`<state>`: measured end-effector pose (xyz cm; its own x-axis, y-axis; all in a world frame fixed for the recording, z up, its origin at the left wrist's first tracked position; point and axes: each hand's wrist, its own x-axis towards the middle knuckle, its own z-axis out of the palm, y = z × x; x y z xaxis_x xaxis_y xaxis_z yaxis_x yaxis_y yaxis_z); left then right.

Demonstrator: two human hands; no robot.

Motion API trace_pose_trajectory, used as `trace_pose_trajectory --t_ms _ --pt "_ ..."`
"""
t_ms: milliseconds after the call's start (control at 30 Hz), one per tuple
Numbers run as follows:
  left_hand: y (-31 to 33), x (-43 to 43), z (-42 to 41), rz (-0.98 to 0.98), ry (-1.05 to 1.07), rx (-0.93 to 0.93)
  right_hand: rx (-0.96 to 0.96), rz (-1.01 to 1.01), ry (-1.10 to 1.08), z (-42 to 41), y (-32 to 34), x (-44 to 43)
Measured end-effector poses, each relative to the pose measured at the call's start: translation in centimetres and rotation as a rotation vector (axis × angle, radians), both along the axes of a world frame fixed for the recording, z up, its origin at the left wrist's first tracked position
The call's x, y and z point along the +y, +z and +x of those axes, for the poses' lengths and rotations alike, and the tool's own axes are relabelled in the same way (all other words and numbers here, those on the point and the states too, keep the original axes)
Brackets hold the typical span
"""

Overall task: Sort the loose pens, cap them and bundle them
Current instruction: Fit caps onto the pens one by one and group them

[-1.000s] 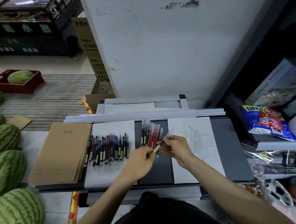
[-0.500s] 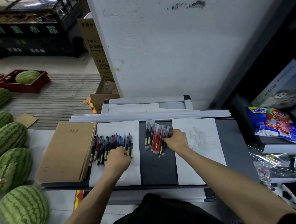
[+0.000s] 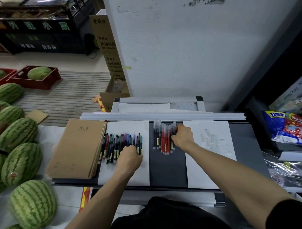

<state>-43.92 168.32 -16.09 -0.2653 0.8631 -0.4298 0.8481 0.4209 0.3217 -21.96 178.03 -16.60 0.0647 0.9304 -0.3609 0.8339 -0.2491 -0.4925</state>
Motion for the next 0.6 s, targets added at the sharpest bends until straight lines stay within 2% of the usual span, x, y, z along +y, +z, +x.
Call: trace_pose_trajectory --t_ms 200,300,433,600 --pt "-0.3 0.6 0.3 0.014 -0.031 0.053 -0.035 0.063 0.089 2.5 -0.2 -1.0" --pt "-0.3 0.9 0.5 0.028 -0.058 0.101 -0.148 0.114 0.198 4.7 -0.3 -2.0" --pt "-0.1 1.4 0.8 0.023 -0.077 0.143 -0.394 0.138 0.357 8.3 -0.4 -3.5" --pt "0.4 2.3 1.3 -0.044 -0.13 0.174 -0.476 0.071 0.447 10.1 -1.1 -5.2"
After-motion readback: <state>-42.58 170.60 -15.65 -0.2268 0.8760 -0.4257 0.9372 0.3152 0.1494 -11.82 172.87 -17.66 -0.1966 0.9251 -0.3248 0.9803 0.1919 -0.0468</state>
